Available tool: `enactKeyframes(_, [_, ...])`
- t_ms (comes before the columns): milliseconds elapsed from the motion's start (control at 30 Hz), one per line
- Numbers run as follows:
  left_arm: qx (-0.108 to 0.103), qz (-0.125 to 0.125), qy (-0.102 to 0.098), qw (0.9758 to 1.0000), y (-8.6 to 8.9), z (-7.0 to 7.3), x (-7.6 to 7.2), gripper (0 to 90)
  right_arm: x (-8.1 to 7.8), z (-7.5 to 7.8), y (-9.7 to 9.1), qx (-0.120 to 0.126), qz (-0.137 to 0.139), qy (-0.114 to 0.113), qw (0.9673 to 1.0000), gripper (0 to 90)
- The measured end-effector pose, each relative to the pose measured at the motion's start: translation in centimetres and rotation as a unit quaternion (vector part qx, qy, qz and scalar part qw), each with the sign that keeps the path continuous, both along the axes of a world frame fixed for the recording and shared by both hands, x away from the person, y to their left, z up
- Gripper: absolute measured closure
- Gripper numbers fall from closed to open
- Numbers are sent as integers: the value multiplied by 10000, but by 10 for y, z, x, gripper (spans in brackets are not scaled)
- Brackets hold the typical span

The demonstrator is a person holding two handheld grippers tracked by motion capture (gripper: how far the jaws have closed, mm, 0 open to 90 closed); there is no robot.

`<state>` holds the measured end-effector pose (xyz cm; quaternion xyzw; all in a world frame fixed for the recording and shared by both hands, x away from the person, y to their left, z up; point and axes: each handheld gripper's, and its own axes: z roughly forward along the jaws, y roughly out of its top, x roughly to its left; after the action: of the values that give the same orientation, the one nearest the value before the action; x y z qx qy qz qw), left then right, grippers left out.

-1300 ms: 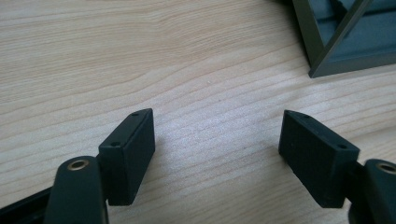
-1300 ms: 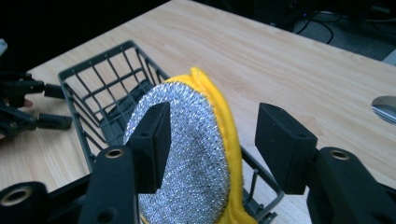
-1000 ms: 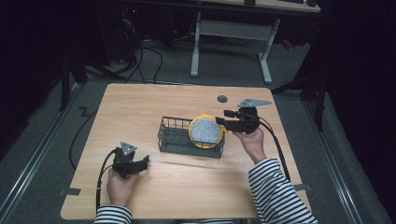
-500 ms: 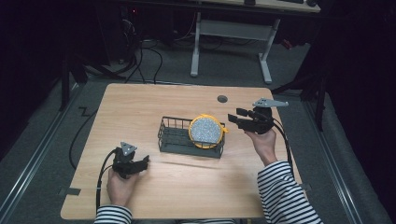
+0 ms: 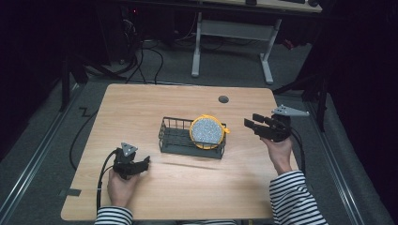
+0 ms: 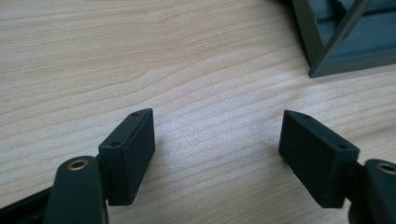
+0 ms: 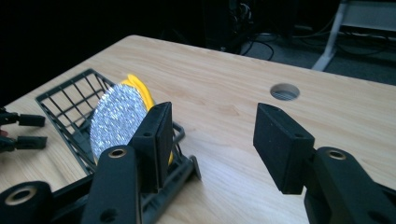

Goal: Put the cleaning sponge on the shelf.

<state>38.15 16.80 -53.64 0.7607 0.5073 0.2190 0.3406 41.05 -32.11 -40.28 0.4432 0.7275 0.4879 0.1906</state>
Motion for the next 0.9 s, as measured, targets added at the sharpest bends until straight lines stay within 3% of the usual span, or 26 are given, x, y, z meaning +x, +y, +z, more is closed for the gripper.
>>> enactKeyframes(133, [-1,-1,0,10000,0,0,0,274,-8,-3,-8,63,-99,-2,9999,484])
enactKeyframes(433, [-4,-2,0,10000,0,0,0,274,-25,-14,-17,-45,-262,8,9996,492])
enactKeyframes(633, [-3,-3,1,10000,0,0,0,274,-34,-30,-24,-41,-394,147,9991,491])
enactKeyframes(900, [-3,-3,1,10000,0,0,0,274,-41,-62,-29,-113,-565,368,9977,505])
